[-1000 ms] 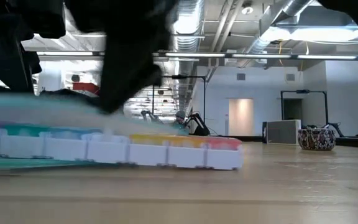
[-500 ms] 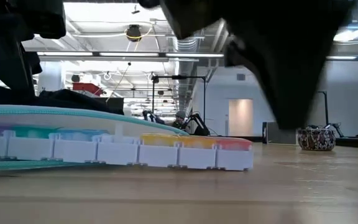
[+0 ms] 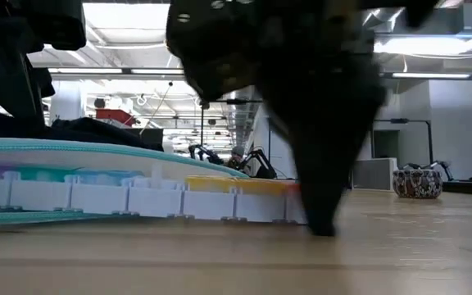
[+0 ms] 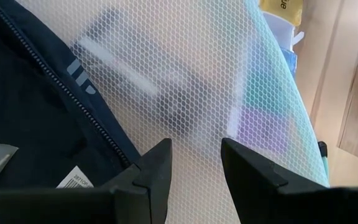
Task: Unpack backpack
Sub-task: Put the pill organizer into the zip bag
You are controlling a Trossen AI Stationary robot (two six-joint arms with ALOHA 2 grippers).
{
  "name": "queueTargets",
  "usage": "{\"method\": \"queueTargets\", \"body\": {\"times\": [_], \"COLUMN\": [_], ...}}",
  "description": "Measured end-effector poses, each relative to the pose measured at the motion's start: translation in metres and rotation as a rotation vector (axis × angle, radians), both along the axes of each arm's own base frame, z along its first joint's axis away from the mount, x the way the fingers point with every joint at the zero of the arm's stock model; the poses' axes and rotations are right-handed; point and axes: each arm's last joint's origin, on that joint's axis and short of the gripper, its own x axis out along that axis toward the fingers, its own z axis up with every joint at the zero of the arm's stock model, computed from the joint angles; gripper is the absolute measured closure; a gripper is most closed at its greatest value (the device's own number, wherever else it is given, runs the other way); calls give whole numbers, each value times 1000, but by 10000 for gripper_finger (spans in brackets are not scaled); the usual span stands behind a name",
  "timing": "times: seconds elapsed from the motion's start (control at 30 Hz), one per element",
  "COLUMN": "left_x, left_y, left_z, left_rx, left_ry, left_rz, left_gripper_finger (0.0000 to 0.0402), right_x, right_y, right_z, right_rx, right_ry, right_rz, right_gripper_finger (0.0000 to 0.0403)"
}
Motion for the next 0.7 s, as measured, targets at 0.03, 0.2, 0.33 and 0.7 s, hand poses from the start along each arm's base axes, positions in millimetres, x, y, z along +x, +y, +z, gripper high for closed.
{"method": "queueTargets", "body": {"times": [0.03, 0.2, 0.33, 0.7], "left_x": [0, 0, 0, 0], "left_y": [0, 0, 1, 1], "left_z": [0, 0, 0, 0], "left_rx": [1, 3, 18, 21], "left_ry": [0, -3, -14, -14], "left_rz": [0, 3, 16, 17], "left_gripper_finger": [277, 277, 277, 277], "right_x": [4, 30, 47, 45], "right_y": [-3, -19, -37, -39], "right_z": [0, 2, 5, 36], "right_rx": [5, -5, -119, -89], "right_ry": [-24, -234, -382, -410], "right_rz": [11, 19, -26, 0], "right_gripper_finger": [402, 403, 403, 403]}}
